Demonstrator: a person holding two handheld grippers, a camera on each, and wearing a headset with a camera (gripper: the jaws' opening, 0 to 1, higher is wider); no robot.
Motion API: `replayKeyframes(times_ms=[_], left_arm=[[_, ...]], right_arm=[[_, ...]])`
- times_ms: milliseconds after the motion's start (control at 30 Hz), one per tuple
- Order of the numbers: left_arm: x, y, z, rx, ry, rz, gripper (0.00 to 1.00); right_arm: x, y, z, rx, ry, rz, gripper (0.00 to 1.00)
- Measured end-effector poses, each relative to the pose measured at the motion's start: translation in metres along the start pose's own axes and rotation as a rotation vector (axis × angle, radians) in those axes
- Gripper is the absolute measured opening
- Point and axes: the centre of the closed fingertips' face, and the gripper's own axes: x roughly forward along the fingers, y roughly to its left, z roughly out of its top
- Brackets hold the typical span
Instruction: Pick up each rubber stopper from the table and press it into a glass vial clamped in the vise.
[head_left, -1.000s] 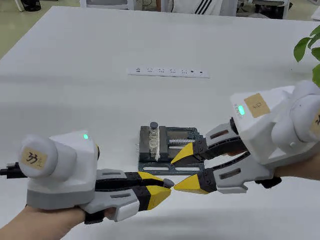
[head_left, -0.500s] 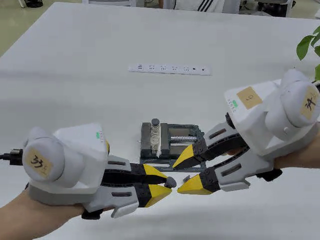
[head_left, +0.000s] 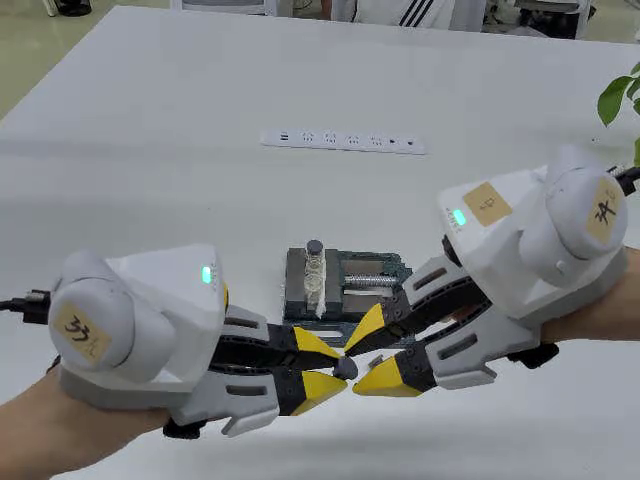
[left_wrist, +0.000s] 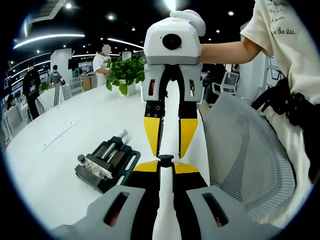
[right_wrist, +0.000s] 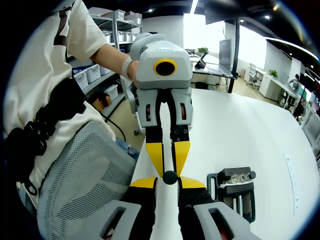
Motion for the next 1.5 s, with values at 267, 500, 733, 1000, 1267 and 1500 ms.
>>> replayKeyframes(times_ms=[267, 500, 733, 1000, 1267, 1500], left_arm=[[-0.0006, 0.0000, -0.0017, 0.001, 0.000, -0.011, 0.05], [-0.0010, 0.0012, -0.0016, -0.014, -0.005, -0.008, 0.05], [-0.0015, 0.0013, -0.0026, -0.041, -0.009, -0.001, 0.05], [-0.0023, 0.0013, -0.0038, 0.006, -0.007, 0.004, 0.05], [-0.0009, 0.0013, -0.0033, 0.059, 0.007, 0.004, 0.05], [-0.0007, 0.0028, -0.0040, 0.036, 0.010, 0.010, 0.05]], right_arm=[[0.0001, 0.0014, -0.0002, -0.006, 0.012, 0.014, 0.11], [0.0001, -0.0004, 0.0000, -0.016, 0.022, 0.009, 0.08], [0.0022, -0.0018, 0.0000, -0.030, 0.031, -0.004, 0.08], [0.0028, -0.0028, 0.0011, -0.004, 0.030, 0.011, 0.07], [0.0021, -0.0039, 0.0000, 0.020, 0.035, 0.023, 0.07], [0.0031, -0.0049, -0.0003, 0.033, 0.046, 0.014, 0.06]])
